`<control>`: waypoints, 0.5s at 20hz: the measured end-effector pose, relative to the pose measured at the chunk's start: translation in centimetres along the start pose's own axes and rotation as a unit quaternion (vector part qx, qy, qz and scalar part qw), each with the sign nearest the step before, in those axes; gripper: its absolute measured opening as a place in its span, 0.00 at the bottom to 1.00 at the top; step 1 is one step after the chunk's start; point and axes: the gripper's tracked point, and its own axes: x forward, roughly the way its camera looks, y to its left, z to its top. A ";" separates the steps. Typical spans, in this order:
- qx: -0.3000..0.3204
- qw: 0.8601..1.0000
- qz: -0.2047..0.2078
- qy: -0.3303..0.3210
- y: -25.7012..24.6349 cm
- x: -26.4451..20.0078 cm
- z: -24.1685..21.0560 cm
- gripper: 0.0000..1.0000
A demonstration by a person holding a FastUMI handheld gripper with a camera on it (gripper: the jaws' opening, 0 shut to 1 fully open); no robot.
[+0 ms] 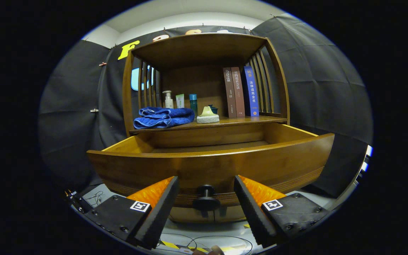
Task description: Pull open the drawer, take out the items inside it, and place them on the countertop above the cabinet.
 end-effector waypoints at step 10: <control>-0.007 1.000 -0.021 -0.013 0.1 0.6 0.1 0.99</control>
